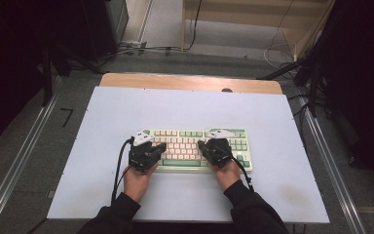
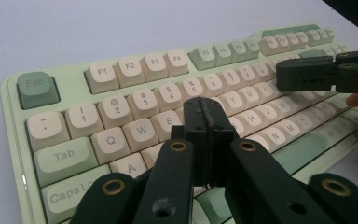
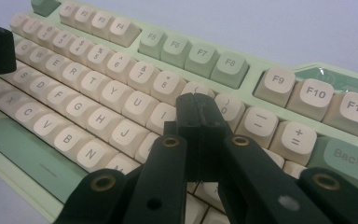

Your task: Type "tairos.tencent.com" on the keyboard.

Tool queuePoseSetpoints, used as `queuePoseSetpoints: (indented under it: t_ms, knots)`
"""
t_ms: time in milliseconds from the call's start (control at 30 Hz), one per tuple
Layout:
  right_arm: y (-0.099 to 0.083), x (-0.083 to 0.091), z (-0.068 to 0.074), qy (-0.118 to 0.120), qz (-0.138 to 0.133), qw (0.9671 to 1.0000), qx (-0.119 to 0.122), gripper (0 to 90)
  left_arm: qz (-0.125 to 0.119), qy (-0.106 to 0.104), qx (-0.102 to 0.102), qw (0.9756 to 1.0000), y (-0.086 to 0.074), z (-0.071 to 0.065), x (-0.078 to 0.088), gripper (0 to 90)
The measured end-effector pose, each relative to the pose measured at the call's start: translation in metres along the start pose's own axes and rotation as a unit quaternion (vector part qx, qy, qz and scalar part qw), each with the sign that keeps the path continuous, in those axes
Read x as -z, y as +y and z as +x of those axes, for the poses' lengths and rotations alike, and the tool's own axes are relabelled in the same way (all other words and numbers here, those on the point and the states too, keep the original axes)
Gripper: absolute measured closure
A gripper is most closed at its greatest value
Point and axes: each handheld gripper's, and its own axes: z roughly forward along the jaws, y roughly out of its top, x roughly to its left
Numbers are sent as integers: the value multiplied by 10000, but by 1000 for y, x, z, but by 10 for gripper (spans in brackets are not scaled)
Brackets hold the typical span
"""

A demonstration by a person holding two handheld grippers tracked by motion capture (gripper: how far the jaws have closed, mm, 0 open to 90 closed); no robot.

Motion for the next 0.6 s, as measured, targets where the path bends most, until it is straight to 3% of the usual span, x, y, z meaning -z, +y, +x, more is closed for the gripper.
queuePoseSetpoints:
  t_ms: [200,600]
  knots:
    - [1,2,-1,41,-40,10000,-33,877,-6,4,5,10000,0,0,0,900]
    - [6,21,3,223,-280,9994,8,877,-45,32,28,10000,1,3,2,900]
